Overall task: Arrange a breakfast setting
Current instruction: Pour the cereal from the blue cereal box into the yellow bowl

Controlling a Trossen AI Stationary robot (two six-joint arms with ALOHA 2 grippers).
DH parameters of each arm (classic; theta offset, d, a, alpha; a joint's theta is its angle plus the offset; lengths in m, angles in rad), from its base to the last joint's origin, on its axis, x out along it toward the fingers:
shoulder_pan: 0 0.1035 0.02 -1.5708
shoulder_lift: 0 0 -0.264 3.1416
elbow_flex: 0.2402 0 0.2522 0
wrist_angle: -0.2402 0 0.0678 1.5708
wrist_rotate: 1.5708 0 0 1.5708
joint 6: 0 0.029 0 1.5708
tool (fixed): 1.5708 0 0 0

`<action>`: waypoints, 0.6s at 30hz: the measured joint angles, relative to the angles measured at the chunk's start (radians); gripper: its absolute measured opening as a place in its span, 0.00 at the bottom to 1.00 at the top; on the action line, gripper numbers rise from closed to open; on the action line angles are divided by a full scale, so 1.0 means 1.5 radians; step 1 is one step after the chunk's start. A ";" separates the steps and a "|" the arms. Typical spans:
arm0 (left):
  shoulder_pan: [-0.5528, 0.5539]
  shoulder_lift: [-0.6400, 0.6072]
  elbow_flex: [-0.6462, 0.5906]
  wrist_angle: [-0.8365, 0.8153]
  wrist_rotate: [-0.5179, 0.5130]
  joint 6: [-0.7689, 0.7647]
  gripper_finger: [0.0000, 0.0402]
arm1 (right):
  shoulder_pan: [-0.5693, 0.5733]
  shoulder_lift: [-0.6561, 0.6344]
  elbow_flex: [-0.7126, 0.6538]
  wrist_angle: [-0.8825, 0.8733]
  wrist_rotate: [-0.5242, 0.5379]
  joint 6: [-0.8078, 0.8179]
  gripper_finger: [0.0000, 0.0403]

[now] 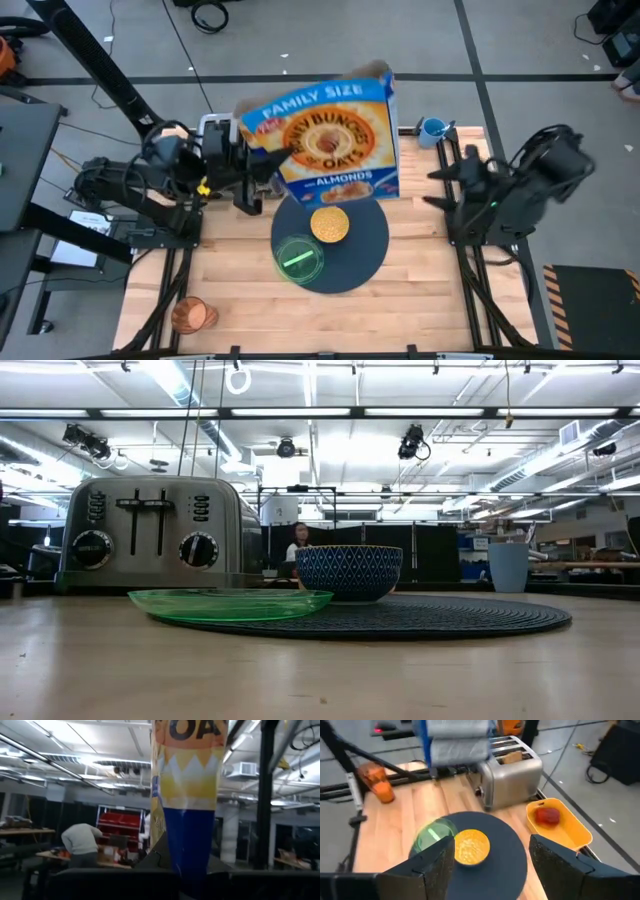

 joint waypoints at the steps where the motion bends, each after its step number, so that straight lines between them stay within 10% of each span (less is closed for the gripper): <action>1: 0.003 0.000 0.000 0.005 0.000 -0.002 0.01 | -0.003 -0.006 -0.038 0.046 0.002 -0.010 0.65; 11: -0.002 0.001 0.000 0.055 0.001 -0.025 0.01 | -0.048 -0.068 -0.388 0.743 0.099 -0.256 0.67; 18: -0.012 0.001 0.000 0.081 0.011 -0.026 0.01 | -0.091 -0.057 -0.529 1.341 -0.033 -0.580 0.77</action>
